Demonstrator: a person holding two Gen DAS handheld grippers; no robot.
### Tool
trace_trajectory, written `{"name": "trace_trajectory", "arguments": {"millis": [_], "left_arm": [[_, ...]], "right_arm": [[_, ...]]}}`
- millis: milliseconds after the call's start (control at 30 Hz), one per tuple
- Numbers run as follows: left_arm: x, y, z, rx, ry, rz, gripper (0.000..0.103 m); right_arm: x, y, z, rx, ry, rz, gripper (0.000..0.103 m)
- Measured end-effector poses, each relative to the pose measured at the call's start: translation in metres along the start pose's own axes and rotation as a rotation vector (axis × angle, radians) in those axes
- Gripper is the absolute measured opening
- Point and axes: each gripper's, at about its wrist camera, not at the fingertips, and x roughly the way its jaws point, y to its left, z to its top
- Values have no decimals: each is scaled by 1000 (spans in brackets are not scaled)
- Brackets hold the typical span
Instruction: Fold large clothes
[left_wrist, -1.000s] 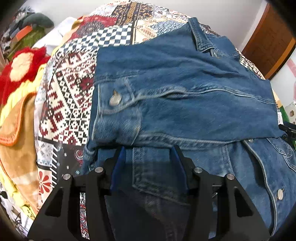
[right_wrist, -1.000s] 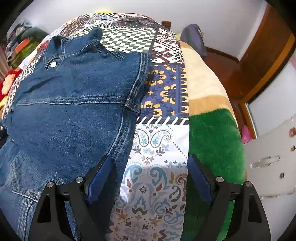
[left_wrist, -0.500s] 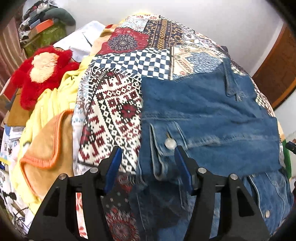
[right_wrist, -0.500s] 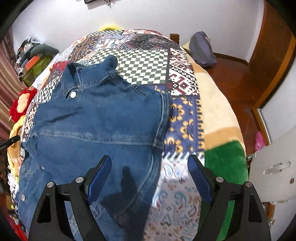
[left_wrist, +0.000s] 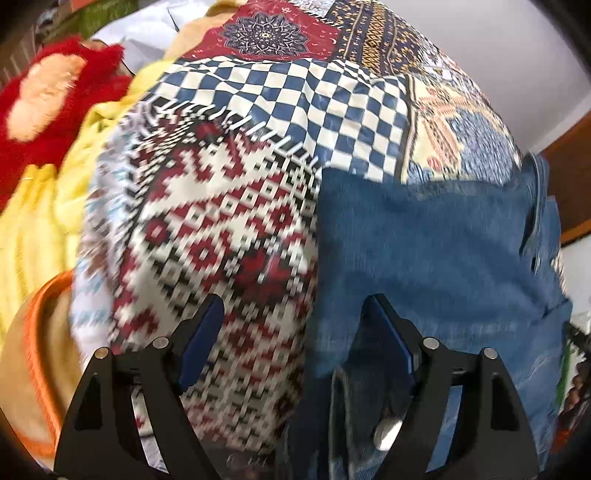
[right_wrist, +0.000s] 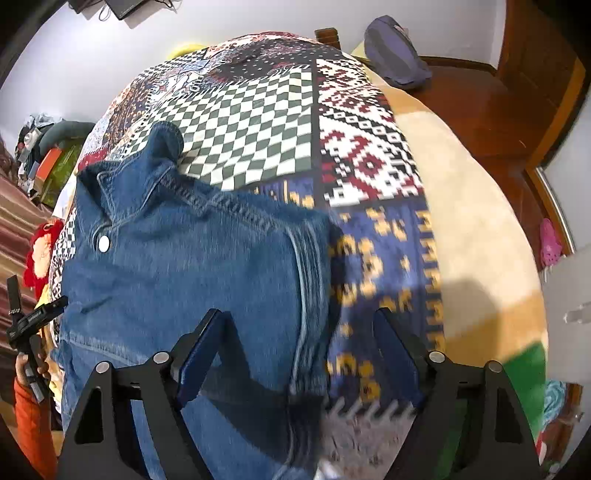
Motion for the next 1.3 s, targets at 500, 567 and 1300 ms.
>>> {"name": "trace_trajectory", "arguments": {"millis": [500,567,1300], "left_arm": [[23,-36,30,78,-51,-68,27],[19,-33,30,74,-72,-85,17],[-37,13,35,69,-161,67,4]], "right_arm": [[21,19,15,-96,-86,-12,18],[19,25,17,-132,-96,-31,16],[46,104,103,-356,-195,-162,13]]}}
